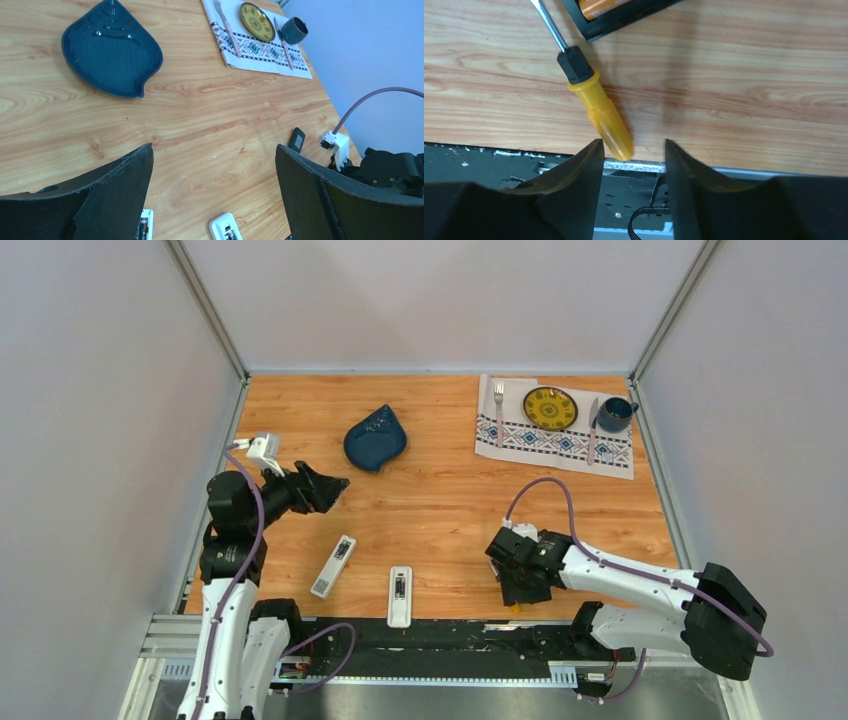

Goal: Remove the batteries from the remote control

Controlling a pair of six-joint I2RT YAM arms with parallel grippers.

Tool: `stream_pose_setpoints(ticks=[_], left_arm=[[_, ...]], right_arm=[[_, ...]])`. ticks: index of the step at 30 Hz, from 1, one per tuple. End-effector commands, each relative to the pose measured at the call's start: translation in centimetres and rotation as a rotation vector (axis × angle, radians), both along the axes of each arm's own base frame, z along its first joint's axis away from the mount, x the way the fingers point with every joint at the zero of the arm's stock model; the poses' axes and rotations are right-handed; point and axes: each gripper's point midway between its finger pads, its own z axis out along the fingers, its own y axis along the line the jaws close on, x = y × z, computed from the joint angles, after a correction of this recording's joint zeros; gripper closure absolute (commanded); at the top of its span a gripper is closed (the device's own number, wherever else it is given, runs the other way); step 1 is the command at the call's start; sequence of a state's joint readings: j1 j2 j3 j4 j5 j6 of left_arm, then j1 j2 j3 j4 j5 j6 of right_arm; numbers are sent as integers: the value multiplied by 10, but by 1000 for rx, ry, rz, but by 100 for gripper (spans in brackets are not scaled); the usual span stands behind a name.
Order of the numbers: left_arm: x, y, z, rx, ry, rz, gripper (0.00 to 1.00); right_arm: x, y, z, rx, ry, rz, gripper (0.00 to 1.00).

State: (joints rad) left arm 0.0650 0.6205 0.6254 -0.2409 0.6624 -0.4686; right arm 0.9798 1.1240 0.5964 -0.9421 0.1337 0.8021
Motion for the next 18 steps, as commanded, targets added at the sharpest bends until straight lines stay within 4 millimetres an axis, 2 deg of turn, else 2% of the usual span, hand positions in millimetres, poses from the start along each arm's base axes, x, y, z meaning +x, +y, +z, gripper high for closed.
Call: stream_pose_setpoints(ticks=[1,2,6,7,8,10,11,13,14,16,17,18], left_arm=[[-8,-5,23,28,-52,-49,3],[-10,-8,26,30,-58,-61,3],[-16,-10,29,60,-43,-92,4],[-17,-12,30,73,-48,-109,4],[-19,-13,38,82,-66,-122,4],[-25,-15,37,109,-57,-151,5],[-28,-16,44,122,-76,-168,7],[-34,-18,41,152,-67,-202,9],[-36,-19,46,163,-77,-217,9],[-44,-23,44,189,-73,-269,9],[-46,-23,49,204,-90,-281,9],[-52,-28,46,232,-95,-324,9]], right_arm=[[14,26,-1,107,-60,-24,53],[15,28,-3,110,-57,-7,57],[17,48,-12,185,-53,42,63],[14,51,-14,197,-35,52,67],[15,54,-14,207,-32,61,76],[15,58,-15,204,-18,106,89],[20,65,-8,218,-34,123,100],[24,68,3,212,-52,198,100],[27,71,11,218,-67,222,100],[38,82,38,244,-119,301,100],[42,87,50,253,-140,330,100],[48,95,70,273,-171,355,100]])
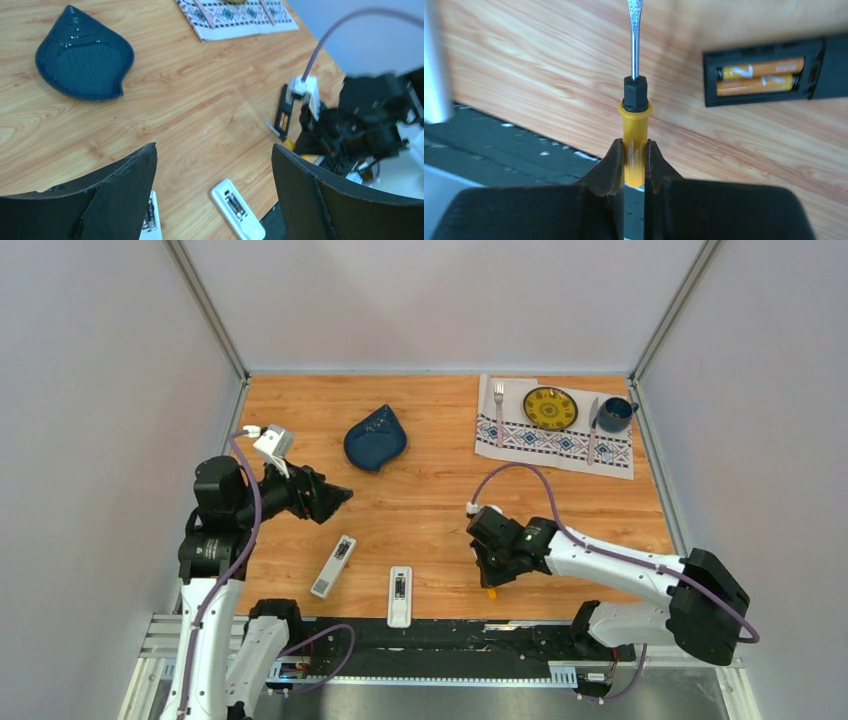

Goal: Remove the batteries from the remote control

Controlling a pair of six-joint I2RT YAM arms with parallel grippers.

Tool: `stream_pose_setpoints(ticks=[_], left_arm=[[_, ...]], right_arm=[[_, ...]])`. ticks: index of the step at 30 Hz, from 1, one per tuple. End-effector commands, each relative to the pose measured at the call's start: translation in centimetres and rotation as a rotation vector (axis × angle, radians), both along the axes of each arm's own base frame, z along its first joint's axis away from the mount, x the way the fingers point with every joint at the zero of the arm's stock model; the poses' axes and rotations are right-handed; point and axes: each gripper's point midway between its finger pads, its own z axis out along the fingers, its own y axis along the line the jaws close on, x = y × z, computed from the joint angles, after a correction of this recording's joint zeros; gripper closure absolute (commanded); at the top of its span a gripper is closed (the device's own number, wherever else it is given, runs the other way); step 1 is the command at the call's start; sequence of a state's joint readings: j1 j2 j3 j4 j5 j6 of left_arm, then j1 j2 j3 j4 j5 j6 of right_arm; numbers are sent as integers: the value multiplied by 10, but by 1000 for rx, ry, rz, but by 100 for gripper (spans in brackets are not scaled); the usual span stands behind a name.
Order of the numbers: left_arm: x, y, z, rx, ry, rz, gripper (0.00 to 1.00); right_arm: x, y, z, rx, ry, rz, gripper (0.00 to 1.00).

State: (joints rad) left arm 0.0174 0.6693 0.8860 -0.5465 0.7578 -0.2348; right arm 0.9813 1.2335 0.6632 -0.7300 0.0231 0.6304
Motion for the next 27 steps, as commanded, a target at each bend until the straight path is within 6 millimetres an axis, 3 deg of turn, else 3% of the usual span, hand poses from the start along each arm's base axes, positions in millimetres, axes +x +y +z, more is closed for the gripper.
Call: stream_pose_setpoints(ticks=[1,3,4,7,10,13,20,27], left_arm=[[-21,-12,2,108,-35,-145,9],[-28,-21,5,161,-61,-198,11],[-32,-30,1,187,-48,-234,12],[-30,-41,0,278,-73,-286,13],[-44,-73,-4,358,-123,-433,13],[-42,-97,-14,468,-193,-496,15],[-38,-141,-34,588,-363,-619,16],[-45,-182,-15,507,-701,-754,12]], right_arm=[[33,40,76,125,-176,197,100],[40,45,94,131,-208,237,100],[42,60,118,196,-225,297,100],[46,77,147,281,-221,355,100],[44,87,165,416,-165,407,100],[41,90,181,585,-94,449,100],[35,86,192,802,59,430,100],[25,91,198,896,113,433,100]])
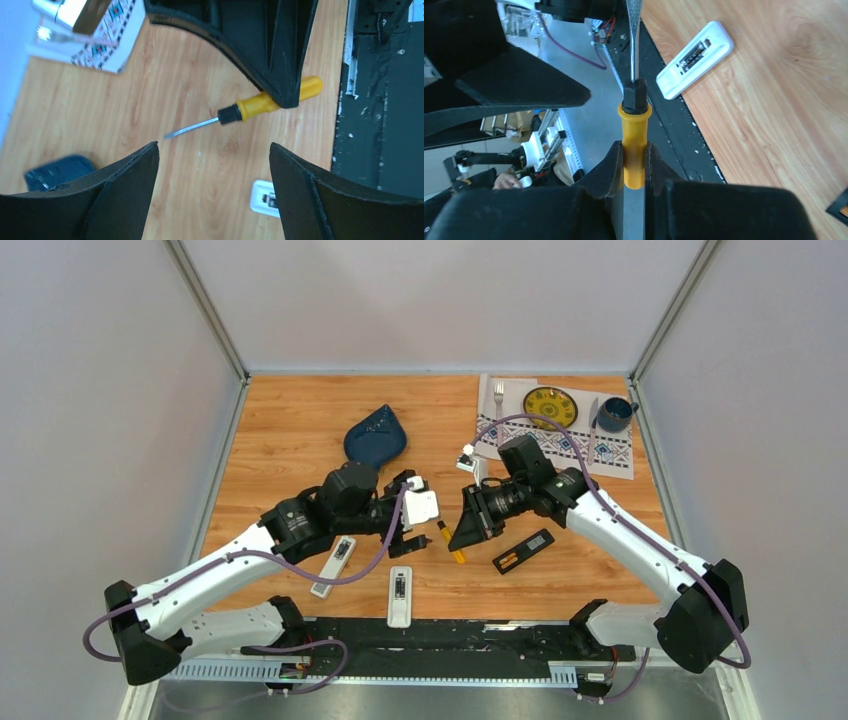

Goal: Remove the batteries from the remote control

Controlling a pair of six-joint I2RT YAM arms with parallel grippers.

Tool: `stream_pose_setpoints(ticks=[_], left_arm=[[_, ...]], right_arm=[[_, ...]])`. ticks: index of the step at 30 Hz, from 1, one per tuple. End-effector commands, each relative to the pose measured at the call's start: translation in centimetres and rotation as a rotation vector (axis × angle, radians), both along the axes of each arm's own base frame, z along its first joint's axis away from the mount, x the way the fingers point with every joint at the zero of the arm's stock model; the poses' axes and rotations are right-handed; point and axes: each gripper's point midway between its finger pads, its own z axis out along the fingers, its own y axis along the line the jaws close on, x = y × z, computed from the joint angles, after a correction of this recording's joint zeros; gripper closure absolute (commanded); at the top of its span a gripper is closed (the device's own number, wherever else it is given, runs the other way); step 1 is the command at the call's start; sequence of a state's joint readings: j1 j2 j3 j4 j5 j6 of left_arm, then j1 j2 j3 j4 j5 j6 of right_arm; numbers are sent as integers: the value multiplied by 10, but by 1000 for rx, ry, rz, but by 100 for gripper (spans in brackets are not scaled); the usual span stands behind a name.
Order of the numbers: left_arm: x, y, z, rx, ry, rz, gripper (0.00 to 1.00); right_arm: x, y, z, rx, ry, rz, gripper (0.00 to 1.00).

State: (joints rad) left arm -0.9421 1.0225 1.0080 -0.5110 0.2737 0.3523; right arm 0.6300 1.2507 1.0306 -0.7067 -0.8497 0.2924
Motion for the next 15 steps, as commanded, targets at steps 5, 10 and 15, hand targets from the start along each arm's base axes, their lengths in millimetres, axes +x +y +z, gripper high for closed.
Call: stream_pose_setpoints(ticks=[5,10,15], left_arm=[[-8,-38,17,-56,-381,-317,12],[-17,-48,4,-32,-352,-403,13],[-21,-53,-14,57,-292,-454,33]], right_arm=[[-11,8,35,163,21,64,100],[-10,6,39,175,23,62,100],[-6,4,39,178,40,52,100]])
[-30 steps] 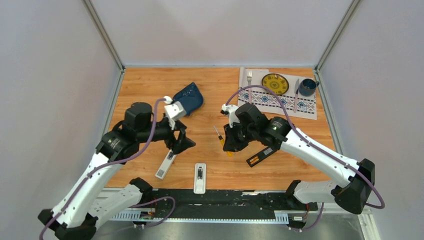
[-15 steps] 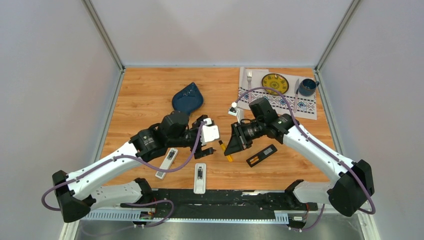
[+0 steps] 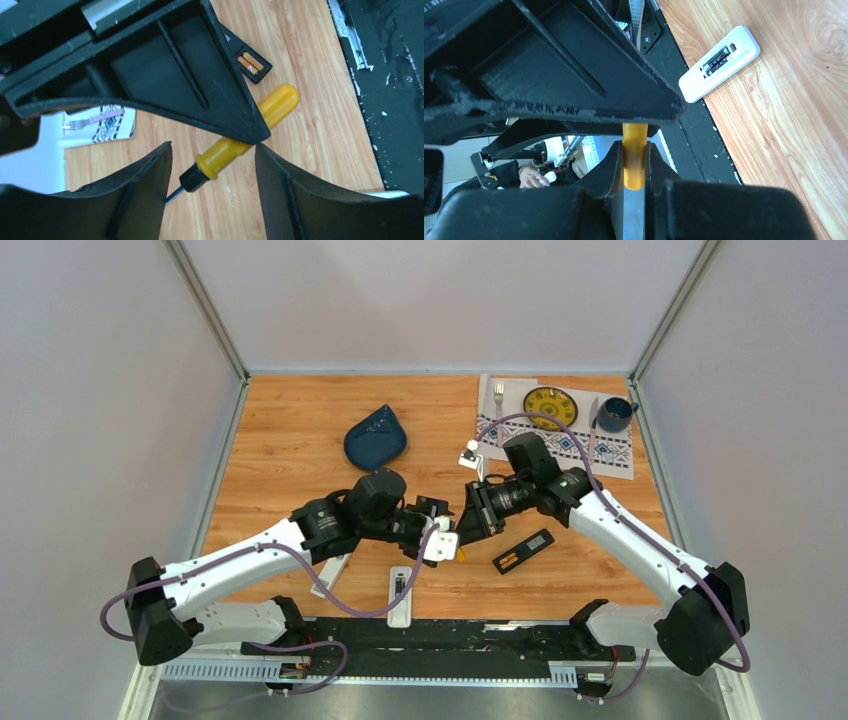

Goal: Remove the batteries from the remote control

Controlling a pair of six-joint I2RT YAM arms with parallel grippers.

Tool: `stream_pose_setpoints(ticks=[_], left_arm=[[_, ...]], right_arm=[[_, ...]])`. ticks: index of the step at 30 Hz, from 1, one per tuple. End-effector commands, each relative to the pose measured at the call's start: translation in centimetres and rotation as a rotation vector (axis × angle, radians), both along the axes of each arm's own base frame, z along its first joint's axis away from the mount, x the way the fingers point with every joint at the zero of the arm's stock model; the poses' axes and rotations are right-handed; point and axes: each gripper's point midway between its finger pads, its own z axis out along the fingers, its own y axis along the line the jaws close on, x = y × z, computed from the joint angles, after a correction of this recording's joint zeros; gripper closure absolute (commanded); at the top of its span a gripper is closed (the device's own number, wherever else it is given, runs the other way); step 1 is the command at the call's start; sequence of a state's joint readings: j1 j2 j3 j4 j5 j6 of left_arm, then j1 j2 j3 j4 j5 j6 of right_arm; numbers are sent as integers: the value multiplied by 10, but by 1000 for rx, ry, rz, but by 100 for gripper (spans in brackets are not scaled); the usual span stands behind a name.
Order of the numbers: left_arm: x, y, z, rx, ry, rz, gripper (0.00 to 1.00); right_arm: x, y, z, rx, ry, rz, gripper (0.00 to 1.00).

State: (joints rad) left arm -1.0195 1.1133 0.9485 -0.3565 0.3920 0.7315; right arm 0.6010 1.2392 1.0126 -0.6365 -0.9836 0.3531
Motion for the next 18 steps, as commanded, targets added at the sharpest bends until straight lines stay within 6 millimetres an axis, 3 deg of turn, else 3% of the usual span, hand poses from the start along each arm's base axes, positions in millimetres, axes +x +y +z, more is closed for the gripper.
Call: stream_pose_setpoints(ticks=[1,2,5,6,7,11,12,14,18], left_arm=[[-7,-10,5,41,-16,-92,39],[-8,-9,1,61,-3,-89,43],[-6,-10,-2,78,10,-83,70],[-4,-10,-3,81,12,-74,90],[-2,-11,-3,76,12,-61,99],[4,-10,-7,81,30,0,100],[8,-9,-8,80,29,27,100],[11,-8,-13,65,51,75,100],[21,4,-23,35,88,217,100]], right_arm=[[-2,1,21,73,-17,22,100],[-1,0,22,76,-18,22,100],[1,-1,25,83,-20,15,100],[4,-1,28,87,-28,8,100],[5,-2,28,86,-27,4,100],[19,-5,33,69,-52,-54,99],[31,-9,34,54,-76,-104,86],[42,-16,36,26,-115,-171,80],[80,-42,46,-54,-275,-396,34]])
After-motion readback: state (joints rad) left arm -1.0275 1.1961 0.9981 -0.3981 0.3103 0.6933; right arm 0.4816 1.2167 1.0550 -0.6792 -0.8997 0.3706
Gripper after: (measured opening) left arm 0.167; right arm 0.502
